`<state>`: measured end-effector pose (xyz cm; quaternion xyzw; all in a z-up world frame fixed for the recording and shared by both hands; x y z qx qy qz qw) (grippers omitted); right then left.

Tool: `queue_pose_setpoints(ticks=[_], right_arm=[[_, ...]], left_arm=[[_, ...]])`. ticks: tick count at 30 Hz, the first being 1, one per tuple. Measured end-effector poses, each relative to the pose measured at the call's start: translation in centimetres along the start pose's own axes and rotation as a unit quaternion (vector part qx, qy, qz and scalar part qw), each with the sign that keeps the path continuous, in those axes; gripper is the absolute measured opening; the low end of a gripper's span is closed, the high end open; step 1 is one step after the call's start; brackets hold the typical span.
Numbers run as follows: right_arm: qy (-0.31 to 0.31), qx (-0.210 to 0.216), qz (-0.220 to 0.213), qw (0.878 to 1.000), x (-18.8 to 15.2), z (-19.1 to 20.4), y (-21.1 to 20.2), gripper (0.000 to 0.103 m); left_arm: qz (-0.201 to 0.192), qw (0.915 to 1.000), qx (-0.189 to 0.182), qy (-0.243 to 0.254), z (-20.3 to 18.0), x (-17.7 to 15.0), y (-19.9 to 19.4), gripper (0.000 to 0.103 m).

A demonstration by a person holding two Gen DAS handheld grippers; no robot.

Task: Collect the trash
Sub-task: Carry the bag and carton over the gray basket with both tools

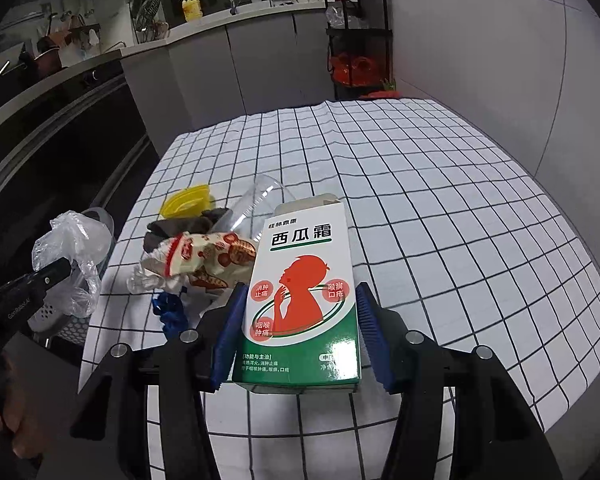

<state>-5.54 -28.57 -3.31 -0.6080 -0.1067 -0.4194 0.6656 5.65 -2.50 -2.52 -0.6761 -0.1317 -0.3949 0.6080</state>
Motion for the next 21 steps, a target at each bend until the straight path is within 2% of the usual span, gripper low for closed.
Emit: queue_pose_setpoints(ticks=[7, 10, 16, 21], right_arm=[[-0.036, 0.059, -0.024, 0.997, 2.8, 4.8, -0.5, 0.053], [-0.054, 0.093, -0.022, 0.994, 3.6, 7.4, -0.2, 0.053], [-0.106, 0.159, -0.01, 0.981, 4.0, 13.8, 0.7, 0.053], [-0.152, 0.191, 0.005, 0.97, 3.7, 18.8, 2.0, 0.053]], left_arm=[[-0.026, 0.9984, 0.043, -0.027, 3.9, 0.8, -1.8, 0.006], [-0.031, 0.9968, 0.062, -0.039, 5.7, 1.0, -2.0, 0.006], [-0.033, 0.9927, 0.096, -0.064, 9.0, 0.9, -2.2, 0.006], [-0.025, 0.9887, 0.121, -0.085, 11.7, 0.6, -1.8, 0.006]])
Point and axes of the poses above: each gripper's, at about its wrist camera, not at the fingertips, and y roughly the way its jaws point, z to its left, x to its top, the point moved 1 cm from there along y, roughly the way its jaws point, and after that the axes turned 6 degrees about y, right-handed, at the moved point
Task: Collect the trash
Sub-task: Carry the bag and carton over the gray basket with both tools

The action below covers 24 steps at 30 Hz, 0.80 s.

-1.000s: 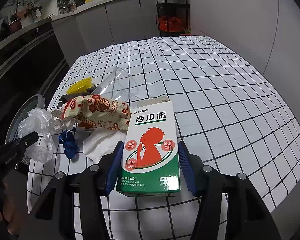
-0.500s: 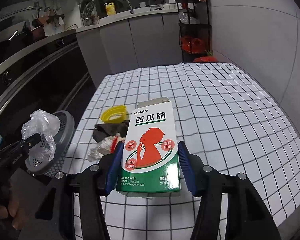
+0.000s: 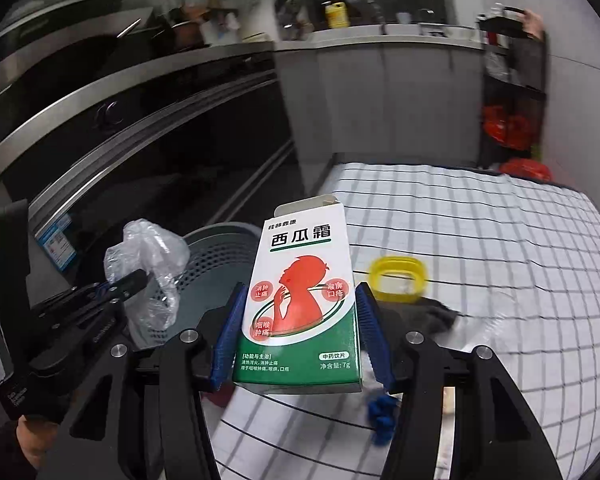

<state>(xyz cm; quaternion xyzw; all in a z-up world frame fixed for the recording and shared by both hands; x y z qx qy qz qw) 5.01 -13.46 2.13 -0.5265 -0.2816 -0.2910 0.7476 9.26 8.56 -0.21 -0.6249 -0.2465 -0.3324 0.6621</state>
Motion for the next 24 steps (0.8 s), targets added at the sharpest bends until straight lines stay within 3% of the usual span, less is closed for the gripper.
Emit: queue_pose_setpoints(ticks=[12, 24], right_arm=[[-0.042, 0.048, 0.042, 0.997, 1.8, 4.9, 6.5, 0.053], [-0.031, 0.083, 0.101, 0.991, 2.1, 6.1, 12.4, 0.053]], left_arm=[[0.023, 0.9987, 0.038, -0.027, 4.0, -0.1, 2.8, 0.006], [0.051, 0.9979, 0.021, -0.034, 5.5, 0.3, 6.2, 0.006]])
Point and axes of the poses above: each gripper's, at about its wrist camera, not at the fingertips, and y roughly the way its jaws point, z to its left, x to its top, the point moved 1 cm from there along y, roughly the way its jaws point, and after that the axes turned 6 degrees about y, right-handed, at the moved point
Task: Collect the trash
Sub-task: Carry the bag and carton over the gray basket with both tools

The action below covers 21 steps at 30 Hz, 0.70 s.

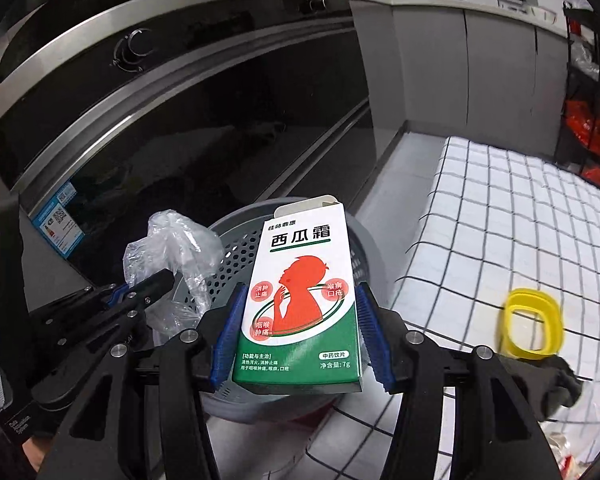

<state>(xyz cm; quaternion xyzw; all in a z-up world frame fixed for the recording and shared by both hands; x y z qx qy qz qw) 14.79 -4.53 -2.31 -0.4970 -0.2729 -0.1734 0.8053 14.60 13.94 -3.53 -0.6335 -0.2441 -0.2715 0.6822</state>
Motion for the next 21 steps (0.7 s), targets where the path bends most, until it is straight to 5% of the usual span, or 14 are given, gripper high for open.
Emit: queue_pose_setpoints(ticks=[21], right_arm=[[-0.012, 0.016, 0.065, 0.998, -0.4, 0.8, 4.9, 0.053]], left_arm=[[0.056, 0.9982, -0.012, -0.016, 1.4, -1.3, 3.3, 0.008]])
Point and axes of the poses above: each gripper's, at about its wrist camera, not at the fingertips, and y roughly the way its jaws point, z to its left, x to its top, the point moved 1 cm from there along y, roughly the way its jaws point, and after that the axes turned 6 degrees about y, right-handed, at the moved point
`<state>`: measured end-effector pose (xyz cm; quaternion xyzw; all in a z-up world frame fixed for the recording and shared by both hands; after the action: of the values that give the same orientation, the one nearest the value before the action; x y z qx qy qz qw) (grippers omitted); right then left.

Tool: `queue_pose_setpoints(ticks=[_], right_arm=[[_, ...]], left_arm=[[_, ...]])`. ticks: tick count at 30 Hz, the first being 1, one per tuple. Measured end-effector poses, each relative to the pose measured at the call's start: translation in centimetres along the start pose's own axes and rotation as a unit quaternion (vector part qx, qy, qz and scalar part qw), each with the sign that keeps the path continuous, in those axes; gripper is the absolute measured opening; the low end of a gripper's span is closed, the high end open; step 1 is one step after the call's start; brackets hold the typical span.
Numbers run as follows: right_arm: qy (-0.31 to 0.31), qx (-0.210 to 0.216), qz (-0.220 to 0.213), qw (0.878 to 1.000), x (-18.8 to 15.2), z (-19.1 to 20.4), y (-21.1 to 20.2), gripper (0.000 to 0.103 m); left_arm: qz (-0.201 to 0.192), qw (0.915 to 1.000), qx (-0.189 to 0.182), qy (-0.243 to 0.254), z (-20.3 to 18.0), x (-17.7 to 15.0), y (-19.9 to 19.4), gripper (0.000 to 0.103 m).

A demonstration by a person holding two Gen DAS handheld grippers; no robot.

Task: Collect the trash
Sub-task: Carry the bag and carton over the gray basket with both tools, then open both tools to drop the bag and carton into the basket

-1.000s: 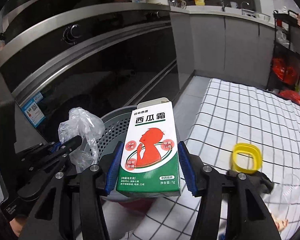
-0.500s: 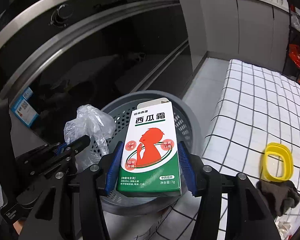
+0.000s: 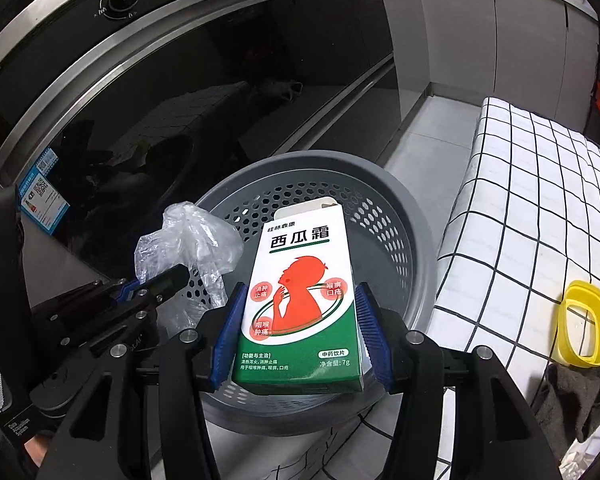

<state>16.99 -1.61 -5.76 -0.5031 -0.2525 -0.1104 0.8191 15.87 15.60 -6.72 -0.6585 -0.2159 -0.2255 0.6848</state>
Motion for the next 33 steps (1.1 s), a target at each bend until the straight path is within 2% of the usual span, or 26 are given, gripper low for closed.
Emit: queue_pose_setpoints(ticks=[9, 10, 11, 14, 33], right_arm=[[0.004, 0.002, -0.002, 1.0, 0.3, -0.1, -0.1, 0.054], [0.006, 0.003, -0.004, 1.0, 0.3, -0.2, -0.2, 0.059], [0.008, 0.004, -0.007, 1.0, 0.3, -0.3, -0.3, 0.066], [0.011, 0.005, -0.013, 1.0, 0.3, -0.5, -0.5, 0.068], [0.017, -0.001, -0.021, 1.0, -0.4, -1.0, -1.8, 0.068]], left_arm=[[0.01, 0.9999, -0.001, -0.009, 0.7, -0.5, 0.1, 0.012], [0.01, 0.9999, -0.001, -0.01, 0.8, -0.5, 0.1, 0.016], [0.01, 0.9999, -0.001, -0.013, 0.9, -0.5, 0.1, 0.025], [0.007, 0.9997, 0.0, -0.023, 1.3, -0.6, -0.1, 0.05], [-0.005, 0.9999, -0.001, -0.013, 0.9, -0.9, -1.6, 0.053]])
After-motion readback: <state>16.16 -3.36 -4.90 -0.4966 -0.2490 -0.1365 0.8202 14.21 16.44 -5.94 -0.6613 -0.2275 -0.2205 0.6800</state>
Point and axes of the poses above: each gripper's, at about its wrist camera, not at the fingertips, and y roughly the way its jaws point, z to its left, x to its top, the point moved 1 cm from there along y, roughly the way its jaws point, and after that the axes turned 6 degrees about y, right-handed, at the moved point
